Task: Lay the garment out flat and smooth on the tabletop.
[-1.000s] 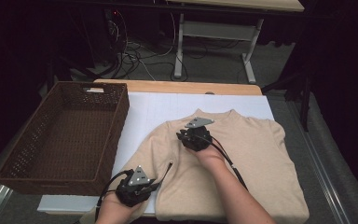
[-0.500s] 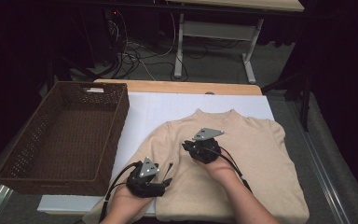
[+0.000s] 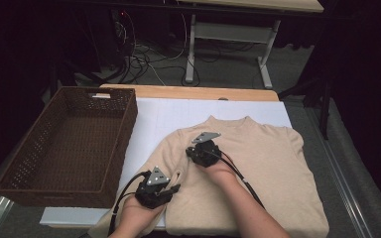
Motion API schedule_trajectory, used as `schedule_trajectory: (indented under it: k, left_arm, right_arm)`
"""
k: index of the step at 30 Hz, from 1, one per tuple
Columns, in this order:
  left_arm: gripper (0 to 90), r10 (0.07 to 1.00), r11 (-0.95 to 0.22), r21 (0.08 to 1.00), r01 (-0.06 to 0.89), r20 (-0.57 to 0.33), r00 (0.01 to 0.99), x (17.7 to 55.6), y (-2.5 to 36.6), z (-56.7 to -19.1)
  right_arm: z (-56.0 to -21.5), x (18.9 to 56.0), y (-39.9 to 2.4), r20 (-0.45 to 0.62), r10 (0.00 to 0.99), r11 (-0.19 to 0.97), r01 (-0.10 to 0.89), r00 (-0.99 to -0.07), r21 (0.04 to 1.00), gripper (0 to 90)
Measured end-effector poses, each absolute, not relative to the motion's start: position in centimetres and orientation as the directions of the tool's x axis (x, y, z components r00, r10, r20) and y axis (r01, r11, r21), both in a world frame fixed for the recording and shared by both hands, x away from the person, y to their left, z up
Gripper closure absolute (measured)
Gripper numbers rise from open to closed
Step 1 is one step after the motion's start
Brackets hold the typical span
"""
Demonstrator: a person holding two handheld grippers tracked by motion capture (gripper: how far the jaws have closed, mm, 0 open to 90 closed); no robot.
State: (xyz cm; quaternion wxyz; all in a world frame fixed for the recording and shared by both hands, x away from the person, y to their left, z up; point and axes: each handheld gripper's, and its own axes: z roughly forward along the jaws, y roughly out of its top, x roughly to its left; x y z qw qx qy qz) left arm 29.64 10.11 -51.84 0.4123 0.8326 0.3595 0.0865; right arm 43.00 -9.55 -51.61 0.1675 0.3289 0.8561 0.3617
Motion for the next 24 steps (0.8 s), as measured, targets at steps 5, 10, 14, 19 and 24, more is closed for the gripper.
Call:
schedule_trajectory:
  k: [5,10,14,19,24]
  left_arm:
    - [50.4,0.653,-0.402,0.757,0.515,-0.157,0.741,28.8,10.8,-51.3]
    - [43.9,0.659,-0.343,0.775,0.531,-0.204,0.724,27.7,13.4,-50.8]
    - [43.9,0.696,-0.308,0.769,0.560,-0.220,0.684,27.2,14.7,-51.5]
    - [44.0,0.748,-0.385,0.727,0.568,-0.114,0.653,25.7,14.9,-52.7]
    - [69.9,0.759,-0.425,0.719,0.549,-0.048,0.649,24.6,15.4,-52.7]
  right_arm:
    - [-51.3,45.2,-9.2,-0.089,0.713,0.533,0.455,-0.695,0.713,81.2]
    - [-49.6,46.4,-8.7,-0.075,0.722,0.485,0.426,-0.688,0.763,78.1]
    - [-50.0,48.3,-6.8,-0.055,0.724,0.479,0.444,-0.688,0.758,72.6]
    - [-51.1,50.0,-4.8,-0.064,0.714,0.523,0.470,-0.698,0.711,85.6]
    - [-50.2,50.9,-3.7,-0.105,0.722,0.519,0.436,-0.684,0.735,88.1]
